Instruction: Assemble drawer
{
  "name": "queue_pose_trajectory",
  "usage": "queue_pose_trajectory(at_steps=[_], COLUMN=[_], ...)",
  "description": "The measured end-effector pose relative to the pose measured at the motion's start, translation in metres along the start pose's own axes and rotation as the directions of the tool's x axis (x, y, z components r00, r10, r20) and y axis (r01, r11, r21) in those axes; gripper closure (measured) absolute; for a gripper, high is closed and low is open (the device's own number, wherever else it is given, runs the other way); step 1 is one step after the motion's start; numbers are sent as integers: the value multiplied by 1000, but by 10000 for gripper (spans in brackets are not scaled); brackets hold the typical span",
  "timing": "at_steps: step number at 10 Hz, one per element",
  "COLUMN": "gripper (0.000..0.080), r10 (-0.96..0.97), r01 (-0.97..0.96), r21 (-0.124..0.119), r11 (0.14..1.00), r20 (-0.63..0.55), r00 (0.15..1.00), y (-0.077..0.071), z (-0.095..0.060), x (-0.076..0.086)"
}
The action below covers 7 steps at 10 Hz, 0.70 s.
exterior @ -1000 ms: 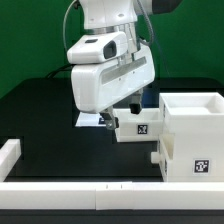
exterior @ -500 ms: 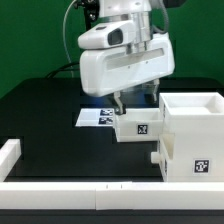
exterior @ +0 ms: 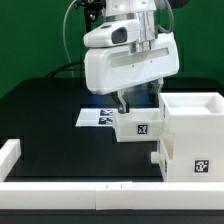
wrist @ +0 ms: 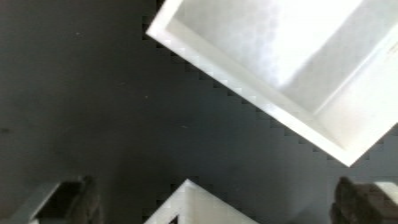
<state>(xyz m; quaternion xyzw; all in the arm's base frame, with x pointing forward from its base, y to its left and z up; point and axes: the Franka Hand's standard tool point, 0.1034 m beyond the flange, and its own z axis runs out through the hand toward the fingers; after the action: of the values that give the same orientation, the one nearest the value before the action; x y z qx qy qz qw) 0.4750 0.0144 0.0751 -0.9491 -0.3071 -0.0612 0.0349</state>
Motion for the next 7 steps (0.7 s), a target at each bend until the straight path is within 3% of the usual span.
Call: queue_pose_trajectory(at_steps=[2,3,7], gripper=[149,149,149], r10=[232,298,313], r01=[-232,-298,-313], r21=[-6,-5,-3], r11=[973,955,950], r20=[-6,-9,-11], r00=[973,955,950], y=[-23,-33,-34], z=[6,8,10], x=[-11,-6,-7])
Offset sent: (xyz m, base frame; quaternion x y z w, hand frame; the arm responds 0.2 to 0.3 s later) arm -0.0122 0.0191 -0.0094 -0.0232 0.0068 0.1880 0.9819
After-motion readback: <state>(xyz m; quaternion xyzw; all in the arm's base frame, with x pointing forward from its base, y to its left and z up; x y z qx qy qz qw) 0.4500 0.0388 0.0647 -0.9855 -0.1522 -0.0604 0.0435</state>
